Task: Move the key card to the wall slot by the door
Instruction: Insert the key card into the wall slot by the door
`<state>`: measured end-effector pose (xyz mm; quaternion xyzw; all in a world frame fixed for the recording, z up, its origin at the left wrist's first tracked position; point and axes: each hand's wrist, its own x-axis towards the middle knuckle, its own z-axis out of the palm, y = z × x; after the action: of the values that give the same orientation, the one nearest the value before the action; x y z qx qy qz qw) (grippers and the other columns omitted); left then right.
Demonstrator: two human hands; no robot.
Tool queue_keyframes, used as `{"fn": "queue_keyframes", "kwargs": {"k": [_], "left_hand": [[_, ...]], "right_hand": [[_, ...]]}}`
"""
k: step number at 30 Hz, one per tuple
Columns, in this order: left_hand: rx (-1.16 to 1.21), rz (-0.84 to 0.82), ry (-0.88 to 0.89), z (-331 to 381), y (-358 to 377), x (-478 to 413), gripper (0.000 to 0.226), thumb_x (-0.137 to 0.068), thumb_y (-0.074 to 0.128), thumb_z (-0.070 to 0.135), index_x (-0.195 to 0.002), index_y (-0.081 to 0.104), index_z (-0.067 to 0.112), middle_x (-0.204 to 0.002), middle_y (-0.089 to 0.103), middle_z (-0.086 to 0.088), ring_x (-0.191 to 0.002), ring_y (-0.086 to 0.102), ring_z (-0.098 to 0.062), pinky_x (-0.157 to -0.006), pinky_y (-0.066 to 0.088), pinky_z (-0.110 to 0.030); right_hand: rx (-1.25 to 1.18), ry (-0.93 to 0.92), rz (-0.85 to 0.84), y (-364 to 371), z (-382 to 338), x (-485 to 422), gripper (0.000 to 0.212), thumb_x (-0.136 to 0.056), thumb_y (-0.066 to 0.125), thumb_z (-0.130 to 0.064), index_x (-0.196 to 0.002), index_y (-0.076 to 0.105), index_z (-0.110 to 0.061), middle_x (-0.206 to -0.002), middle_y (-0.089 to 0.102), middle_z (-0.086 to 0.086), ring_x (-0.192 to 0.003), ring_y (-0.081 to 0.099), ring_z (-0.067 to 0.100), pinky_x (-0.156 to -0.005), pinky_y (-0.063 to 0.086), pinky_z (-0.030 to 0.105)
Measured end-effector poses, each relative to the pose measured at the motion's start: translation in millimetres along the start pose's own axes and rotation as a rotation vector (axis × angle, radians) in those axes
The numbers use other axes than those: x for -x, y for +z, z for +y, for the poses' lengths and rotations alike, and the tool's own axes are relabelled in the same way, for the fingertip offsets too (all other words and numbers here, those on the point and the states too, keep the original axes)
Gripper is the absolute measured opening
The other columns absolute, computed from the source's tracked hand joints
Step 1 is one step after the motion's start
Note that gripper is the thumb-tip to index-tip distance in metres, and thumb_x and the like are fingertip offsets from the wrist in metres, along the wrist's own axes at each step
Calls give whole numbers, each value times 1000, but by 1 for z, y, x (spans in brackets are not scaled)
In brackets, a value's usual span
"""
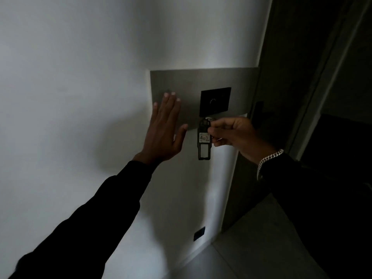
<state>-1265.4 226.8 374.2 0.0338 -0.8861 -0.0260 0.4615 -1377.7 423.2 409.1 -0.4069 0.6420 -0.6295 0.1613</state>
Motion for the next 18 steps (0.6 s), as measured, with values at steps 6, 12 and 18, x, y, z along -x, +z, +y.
{"fn": "queue_keyframes", "kwargs": {"k": [6, 12, 18], "left_hand": [[21, 41, 59, 1, 69, -69, 65, -100, 36, 37, -151, 28, -2, -163, 22, -24, -154, 12, -37, -126, 8, -55], [-114, 45, 18, 3, 124, -101, 65, -100, 37, 37, -150, 30, -3, -162, 25, -24, -154, 16, -37, -125, 13, -58], [-320, 67, -82, 15, 145, -137, 65, -99, 33, 37, -151, 30, -2, -162, 25, -22, -154, 15, -36, -124, 9, -57]], "right_hand": [[-30, 10, 57, -60, 25, -65, 17, -82, 70, -5, -98, 71, -6, -80, 73, 9, -63, 69, 13, -58, 59, 20], [-91, -60, 44, -118, 50, -131, 10, -82, 70, -4, -91, 71, -9, -69, 75, -1, -57, 68, 9, -55, 58, 18], [-198, -160, 11, -158, 43, -197, 18, -86, 64, 0, -80, 65, -17, -74, 68, -3, -57, 65, 1, -52, 51, 15]]}}
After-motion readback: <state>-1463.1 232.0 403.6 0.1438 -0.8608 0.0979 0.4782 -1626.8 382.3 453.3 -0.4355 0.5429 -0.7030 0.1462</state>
